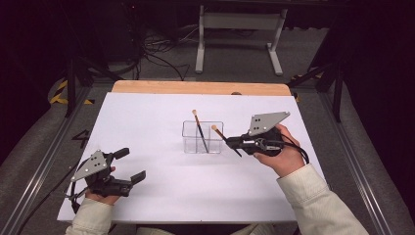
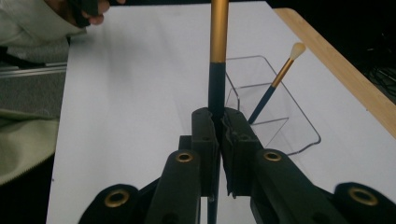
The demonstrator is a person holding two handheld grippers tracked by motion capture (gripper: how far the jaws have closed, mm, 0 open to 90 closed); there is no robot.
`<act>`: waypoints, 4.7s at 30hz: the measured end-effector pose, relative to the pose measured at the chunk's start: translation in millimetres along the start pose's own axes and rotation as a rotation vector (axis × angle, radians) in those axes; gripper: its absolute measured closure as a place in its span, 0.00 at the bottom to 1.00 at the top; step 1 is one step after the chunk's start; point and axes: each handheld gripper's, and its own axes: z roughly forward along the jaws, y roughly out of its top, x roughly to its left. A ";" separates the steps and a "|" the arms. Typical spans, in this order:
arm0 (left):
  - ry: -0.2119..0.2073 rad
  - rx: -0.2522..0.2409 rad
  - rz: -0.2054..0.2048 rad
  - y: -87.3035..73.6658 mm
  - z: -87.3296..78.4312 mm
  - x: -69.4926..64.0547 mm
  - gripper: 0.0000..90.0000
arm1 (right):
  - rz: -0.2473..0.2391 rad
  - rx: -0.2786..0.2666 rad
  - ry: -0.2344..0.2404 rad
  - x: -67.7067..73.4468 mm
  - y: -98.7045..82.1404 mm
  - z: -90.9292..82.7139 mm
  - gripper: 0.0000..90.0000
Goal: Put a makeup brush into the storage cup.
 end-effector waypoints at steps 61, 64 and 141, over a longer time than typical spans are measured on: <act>0.009 -0.026 -0.025 -4.4 -3.6 6.8 0.00 | 0.127 -0.520 -0.070 -35.7 -3.0 50.1 0.93; 0.008 -0.024 -0.025 -4.6 -3.4 6.8 0.00 | 0.138 -0.529 -0.066 -38.5 -4.2 56.2 0.93; 0.002 -0.025 -0.037 -5.1 -5.2 7.8 0.01 | 0.332 -0.347 -0.172 -41.9 -31.2 70.3 0.22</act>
